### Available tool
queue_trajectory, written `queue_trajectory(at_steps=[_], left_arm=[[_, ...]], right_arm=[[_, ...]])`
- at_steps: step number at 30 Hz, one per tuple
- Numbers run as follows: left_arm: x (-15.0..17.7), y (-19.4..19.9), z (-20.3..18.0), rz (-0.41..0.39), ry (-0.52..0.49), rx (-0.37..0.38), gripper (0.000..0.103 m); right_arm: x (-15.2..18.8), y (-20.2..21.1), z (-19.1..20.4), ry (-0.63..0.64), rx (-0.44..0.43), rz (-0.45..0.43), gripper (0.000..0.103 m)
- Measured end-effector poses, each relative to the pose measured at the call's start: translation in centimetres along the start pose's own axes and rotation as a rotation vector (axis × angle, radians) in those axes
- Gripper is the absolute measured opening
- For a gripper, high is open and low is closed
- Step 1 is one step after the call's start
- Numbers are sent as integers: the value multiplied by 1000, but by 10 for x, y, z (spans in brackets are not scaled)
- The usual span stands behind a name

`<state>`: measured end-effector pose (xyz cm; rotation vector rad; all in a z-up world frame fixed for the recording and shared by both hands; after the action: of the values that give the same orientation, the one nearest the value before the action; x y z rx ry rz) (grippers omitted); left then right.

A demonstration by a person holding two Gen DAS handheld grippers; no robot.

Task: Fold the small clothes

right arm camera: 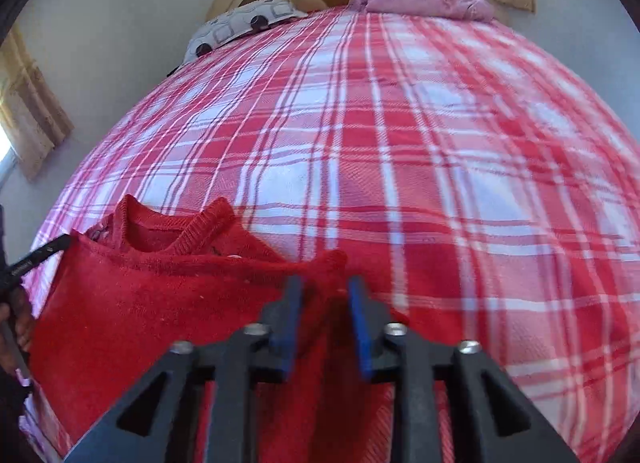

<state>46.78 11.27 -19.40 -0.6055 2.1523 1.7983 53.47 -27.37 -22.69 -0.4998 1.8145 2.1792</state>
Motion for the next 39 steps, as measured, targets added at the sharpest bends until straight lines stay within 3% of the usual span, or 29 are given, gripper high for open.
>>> queue_trajectory(at_steps=[1,2,8,13,16,17,19,24,28,31,33,34,39], left_arm=[[4,11,2,-14,13,5,48],[8,22,3,-37,18,20,53],[62,65,-14,-71,-63,57,71],[95,55,-23,-67,-150,-72,72],[105,34,-10,-11,-114,-143,73],[109,23,-5,20,-100,-148,79],[113,20,0,6,-69,-147,86],[120,39,1,18,-62,-117,87],[129,51,7,-22,-93,-176,97],[130,40,15,-6,-82,-213,98],[131,27,17,25,-58,-197,103],[130,21,19,37,-48,-193,103],[133,20,22,34,-14,-130,103]], right_arm=[[3,12,-3,-7,11,-29,49],[7,23,-5,-11,5,-47,49],[59,88,18,22,-96,-122,49],[118,101,67,142,-182,-98,49],[143,78,77,164,-198,-22,49],[150,62,74,149,-186,19,49],[153,50,70,150,-180,9,49],[152,68,75,128,-151,-14,49],[158,91,103,244,-124,-76,50],[159,79,118,292,-130,-47,50],[166,48,116,279,-77,64,50],[165,42,115,266,-66,77,50],[157,67,141,304,-43,-5,50]])
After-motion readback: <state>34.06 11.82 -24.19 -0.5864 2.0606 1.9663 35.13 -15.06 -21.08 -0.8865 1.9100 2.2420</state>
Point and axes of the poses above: each gripper's, at about its wrist camera, not at the fingertips, and y roughly against the way its jaws point, z to its left, x to its underside, the point moved 9 cm from there along -y, roughly the way its jaws point, and after that the axes turned 13 degrees about z, right-handed, at the moved point
